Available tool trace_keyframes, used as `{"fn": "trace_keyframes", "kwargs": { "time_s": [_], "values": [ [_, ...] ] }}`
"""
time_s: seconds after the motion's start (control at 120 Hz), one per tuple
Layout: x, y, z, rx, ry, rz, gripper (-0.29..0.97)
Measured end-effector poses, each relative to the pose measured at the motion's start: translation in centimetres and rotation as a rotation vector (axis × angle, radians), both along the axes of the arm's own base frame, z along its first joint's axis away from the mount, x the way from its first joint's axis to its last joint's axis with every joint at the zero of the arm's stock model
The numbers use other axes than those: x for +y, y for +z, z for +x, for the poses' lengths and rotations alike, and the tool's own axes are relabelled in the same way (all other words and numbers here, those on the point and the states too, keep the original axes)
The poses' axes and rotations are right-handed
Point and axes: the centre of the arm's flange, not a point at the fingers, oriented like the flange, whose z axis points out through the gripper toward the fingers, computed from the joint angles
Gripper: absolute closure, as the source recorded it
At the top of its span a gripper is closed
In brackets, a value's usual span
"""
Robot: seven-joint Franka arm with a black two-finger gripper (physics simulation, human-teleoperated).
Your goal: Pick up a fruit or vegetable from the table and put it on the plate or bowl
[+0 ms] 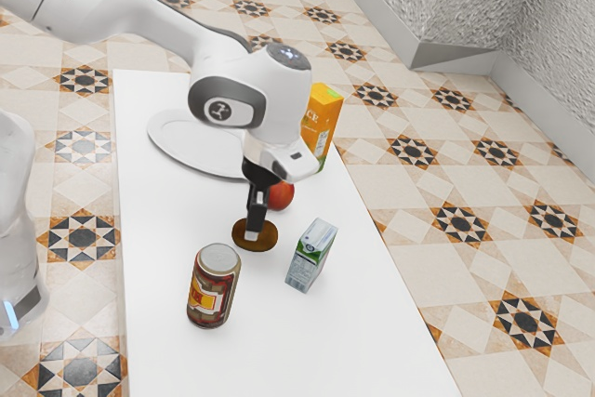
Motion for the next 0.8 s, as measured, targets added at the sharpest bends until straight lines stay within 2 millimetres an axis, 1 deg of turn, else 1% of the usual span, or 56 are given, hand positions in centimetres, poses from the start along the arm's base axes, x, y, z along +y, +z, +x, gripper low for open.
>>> {"fn": "trace_keyframes", "kwargs": {
  "time_s": [0.342,0.55,0.65,0.7,0.8],
  "values": [
    [-0.1,-1.4,0.2,0.006,0.001,-0.004,0.0],
    [-0.1,-3.0,0.5,0.024,0.006,-0.009,0.0],
    [-0.1,-3.2,0.7,0.023,0.006,-0.012,0.0],
    [-0.1,-3.3,0.7,0.022,0.009,-0.015,0.04],
    [-0.1,-3.3,0.8,0.022,0.013,-0.021,0.24]
  ]
}}
